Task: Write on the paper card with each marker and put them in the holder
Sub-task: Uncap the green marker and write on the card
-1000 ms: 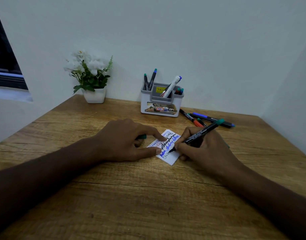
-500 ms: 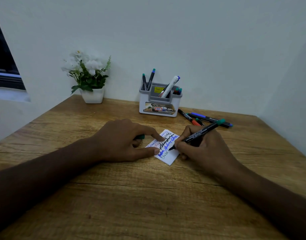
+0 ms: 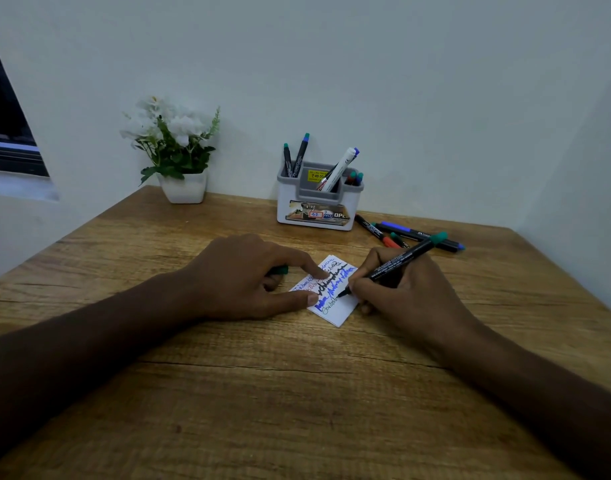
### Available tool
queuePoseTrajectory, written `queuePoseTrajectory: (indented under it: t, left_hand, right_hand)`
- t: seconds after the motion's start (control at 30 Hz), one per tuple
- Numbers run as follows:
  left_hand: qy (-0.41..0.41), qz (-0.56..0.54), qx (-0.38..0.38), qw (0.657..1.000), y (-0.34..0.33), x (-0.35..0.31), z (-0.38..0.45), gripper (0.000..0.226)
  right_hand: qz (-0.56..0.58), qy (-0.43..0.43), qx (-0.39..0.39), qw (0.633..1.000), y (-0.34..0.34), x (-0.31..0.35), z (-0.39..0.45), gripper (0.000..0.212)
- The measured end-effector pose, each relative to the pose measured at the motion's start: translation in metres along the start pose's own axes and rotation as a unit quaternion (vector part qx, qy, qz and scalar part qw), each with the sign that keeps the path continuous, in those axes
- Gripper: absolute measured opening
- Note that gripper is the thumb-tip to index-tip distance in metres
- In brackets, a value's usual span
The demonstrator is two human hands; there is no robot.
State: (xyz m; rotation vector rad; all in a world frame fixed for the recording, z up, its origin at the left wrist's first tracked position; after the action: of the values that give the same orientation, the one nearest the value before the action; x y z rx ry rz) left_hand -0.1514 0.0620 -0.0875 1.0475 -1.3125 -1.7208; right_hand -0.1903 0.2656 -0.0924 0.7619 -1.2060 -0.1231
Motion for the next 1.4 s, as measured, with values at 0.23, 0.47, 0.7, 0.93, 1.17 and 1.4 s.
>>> queuePoseTrajectory:
  t: [0.23,0.47,0.7,0.93,1.17,1.4]
  left_hand:
    - [0.001,-0.003,-0.003,1.0,0.0,0.0,0.0,0.057]
    - [-0.004,0.005,-0.008,1.0,0.002,-0.003,-0.001,0.054]
    - [-0.003,-0.004,-0.007,1.0,0.002,-0.003,-0.001,0.059]
    - [-0.002,0.0,-0.004,1.0,0.001,0.0,0.0,0.055]
    - [0.001,-0.004,-0.002,1.0,0.001,0.001,-0.001,0.055]
    - [0.02,0.018,-0.05,0.998,0.01,-0.005,-0.004,0.066]
  right_hand:
    - [0.008,-0.012,0.0,1.0,0.002,0.0,0.001,0.008]
    - [0.022,-0.019,-0.011,1.0,0.002,0.0,-0.001,0.006]
    - [0.028,-0.033,-0.018,0.999,0.003,-0.003,0.001,0.005]
    - [0.015,-0.034,-0.021,0.999,0.003,-0.004,0.001,0.005]
    - [0.137,0.016,-0.065,0.988,0.019,-0.001,0.003,0.004]
    - [0.22,-0.009,-0.012,0.975,0.002,-0.002,0.001,0.005]
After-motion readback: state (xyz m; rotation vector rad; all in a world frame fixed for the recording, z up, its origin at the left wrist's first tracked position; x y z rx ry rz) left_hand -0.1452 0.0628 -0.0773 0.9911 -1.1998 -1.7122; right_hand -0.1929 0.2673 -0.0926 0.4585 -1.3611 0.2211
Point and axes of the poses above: each hand's wrist, its own z-axis towards the middle knuckle, its own y-axis out of the back of the hand, x = y × z, the point moved 7 cm from there along z, towards the middle knuckle, and after that the axes turned 5 degrees about x, right-handed, at the moved point
